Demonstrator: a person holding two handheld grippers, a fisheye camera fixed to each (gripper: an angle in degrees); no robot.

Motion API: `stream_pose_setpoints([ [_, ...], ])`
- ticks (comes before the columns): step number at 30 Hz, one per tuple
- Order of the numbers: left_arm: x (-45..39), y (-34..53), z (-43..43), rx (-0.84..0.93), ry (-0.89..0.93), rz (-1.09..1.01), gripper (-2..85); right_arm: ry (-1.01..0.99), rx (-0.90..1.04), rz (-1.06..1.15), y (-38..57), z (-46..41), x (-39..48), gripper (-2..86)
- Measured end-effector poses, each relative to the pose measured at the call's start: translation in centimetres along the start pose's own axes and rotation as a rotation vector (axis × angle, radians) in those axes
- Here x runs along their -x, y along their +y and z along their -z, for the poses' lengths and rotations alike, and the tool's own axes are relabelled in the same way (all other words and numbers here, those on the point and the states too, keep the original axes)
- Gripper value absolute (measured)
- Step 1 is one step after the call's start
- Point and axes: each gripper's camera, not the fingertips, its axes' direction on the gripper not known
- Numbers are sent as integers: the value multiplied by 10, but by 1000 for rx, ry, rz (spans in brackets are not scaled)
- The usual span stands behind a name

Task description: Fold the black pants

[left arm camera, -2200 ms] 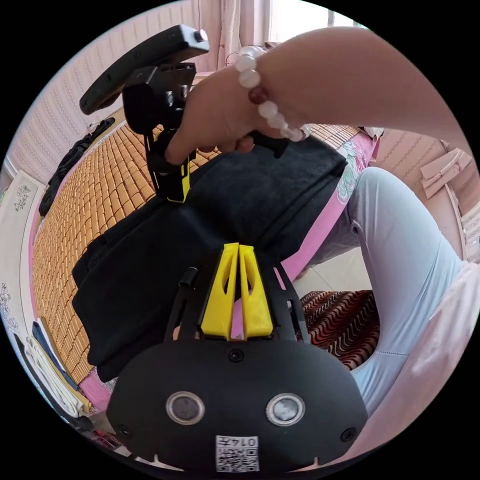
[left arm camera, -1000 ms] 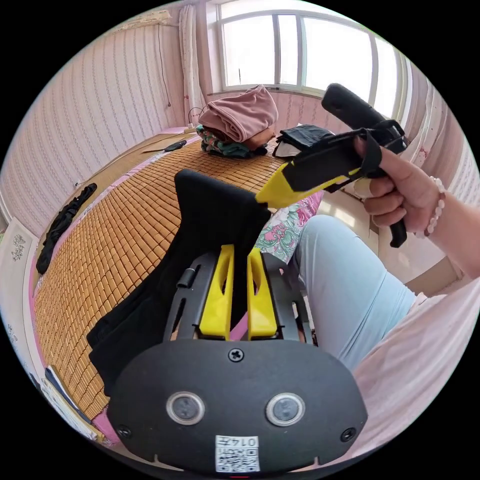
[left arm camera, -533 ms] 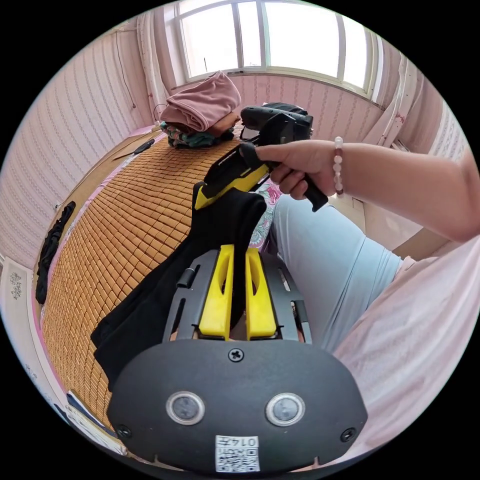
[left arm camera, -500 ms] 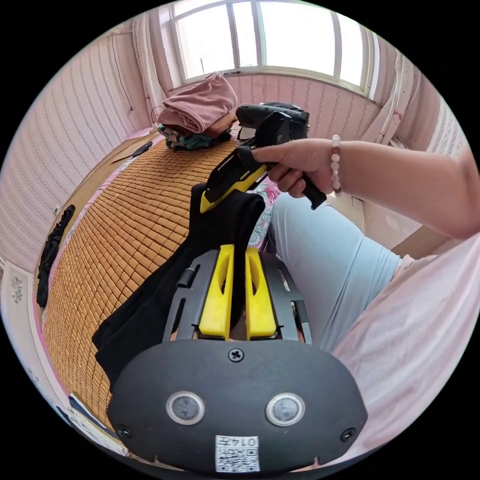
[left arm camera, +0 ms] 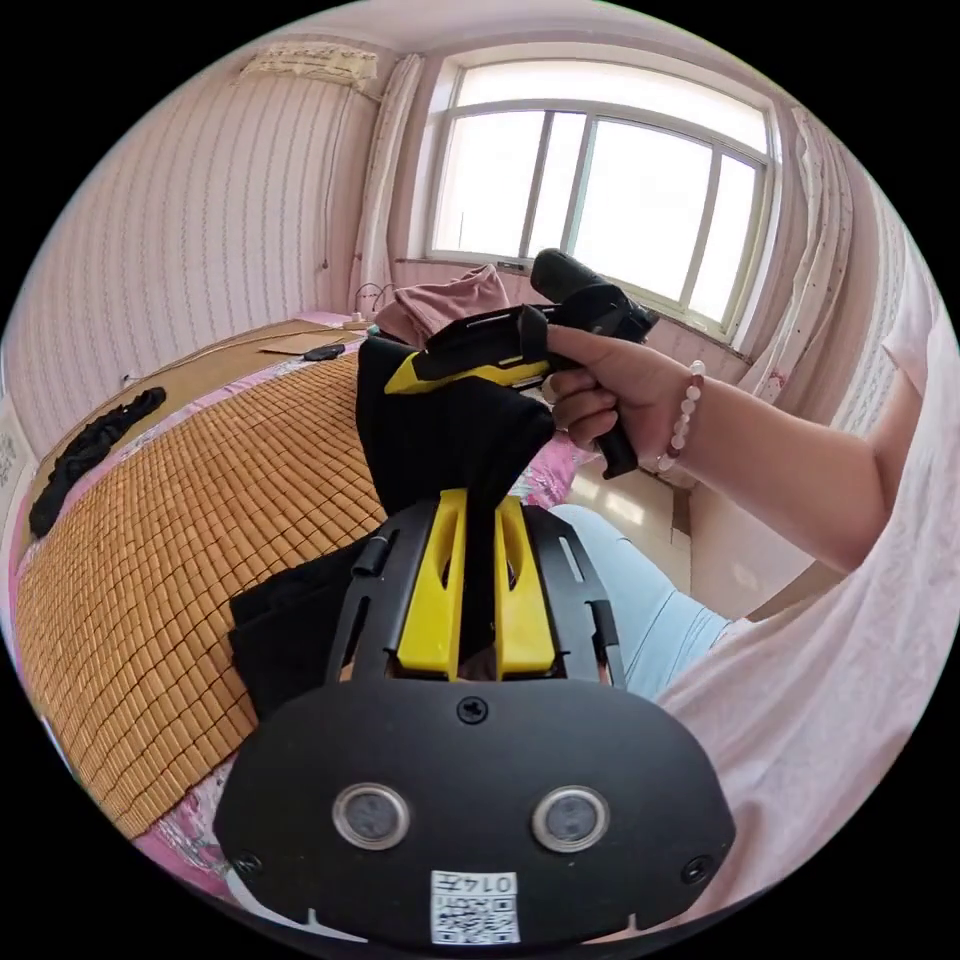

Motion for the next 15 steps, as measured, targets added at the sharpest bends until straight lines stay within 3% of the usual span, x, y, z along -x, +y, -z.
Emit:
stream_pose_setpoints([
  [3,57,43,40,73,-224,237,85,-74,161,101,-23,-98,25,96],
  [5,92,72,55,161,-321,410,86,-20,253,92,-29,-141,25,90],
  [9,135,100,80,177,-311,594,87,115,287,69,-9,-151,20,73],
  [15,155,64,58,175,-220,543,95,450,355,31,44,-141,10,72],
])
